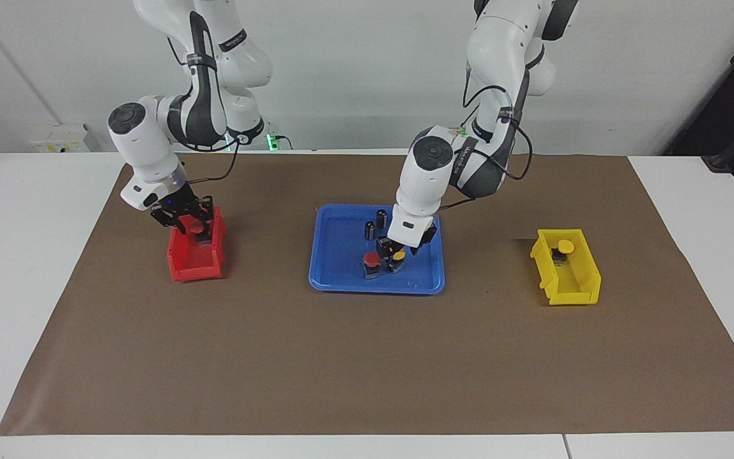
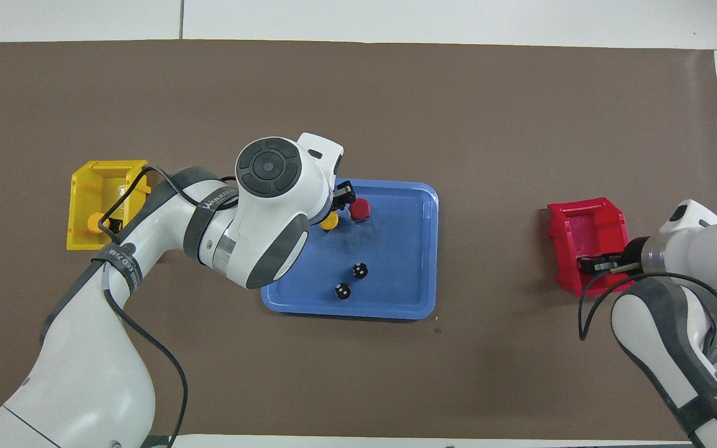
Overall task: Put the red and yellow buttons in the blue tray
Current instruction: 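Place the yellow button in the tray with the left gripper and withdraw, then carry the second red button to the tray while the left gripper grasps yellow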
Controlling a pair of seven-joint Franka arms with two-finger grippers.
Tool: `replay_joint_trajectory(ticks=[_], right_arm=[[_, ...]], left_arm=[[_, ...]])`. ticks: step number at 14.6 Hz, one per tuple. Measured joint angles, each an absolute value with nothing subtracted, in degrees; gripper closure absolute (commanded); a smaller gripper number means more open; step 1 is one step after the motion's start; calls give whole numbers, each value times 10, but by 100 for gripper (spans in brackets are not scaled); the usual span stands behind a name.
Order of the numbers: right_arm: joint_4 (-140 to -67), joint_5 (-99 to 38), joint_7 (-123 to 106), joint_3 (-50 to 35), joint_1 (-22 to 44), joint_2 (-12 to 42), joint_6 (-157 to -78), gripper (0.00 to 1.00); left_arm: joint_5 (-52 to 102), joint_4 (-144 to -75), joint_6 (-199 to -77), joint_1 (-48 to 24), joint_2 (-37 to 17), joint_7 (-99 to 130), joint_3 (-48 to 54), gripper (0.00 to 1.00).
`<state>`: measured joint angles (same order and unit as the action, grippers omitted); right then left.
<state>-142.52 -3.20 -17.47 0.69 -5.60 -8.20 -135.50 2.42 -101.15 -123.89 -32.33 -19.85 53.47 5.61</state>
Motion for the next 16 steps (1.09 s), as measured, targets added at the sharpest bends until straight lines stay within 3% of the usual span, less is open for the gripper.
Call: replay_joint_trajectory(ticks=[1,2,6,10,12,16], right_arm=[[-1425,-32,-175,7,-56,-82,-1355,69],[-1426,-32,-175,7,-56,-82,-1355,73],[-1404,-32,-175,6,-56,-81,-1332,73],[-1249,-33,-150,-2,-46,-55,-1166,73],[-1147,-34,-72,-4,0,-21,-1104,74],[-1026,-34,176,-11,157,55,-1109,74]], left_arm=[[24,-1001,-1217,-323,-192,535,54,0],[22,-992,-1188,-319,-180,533,51,0],[17,-973,-1051,-248,-111,394,44,0],[16,-946,-954,-145,-81,184,40,0],[16,-941,-934,-90,-67,85,39,0],[-15,-919,-898,-12,-51,-53,38,0]])
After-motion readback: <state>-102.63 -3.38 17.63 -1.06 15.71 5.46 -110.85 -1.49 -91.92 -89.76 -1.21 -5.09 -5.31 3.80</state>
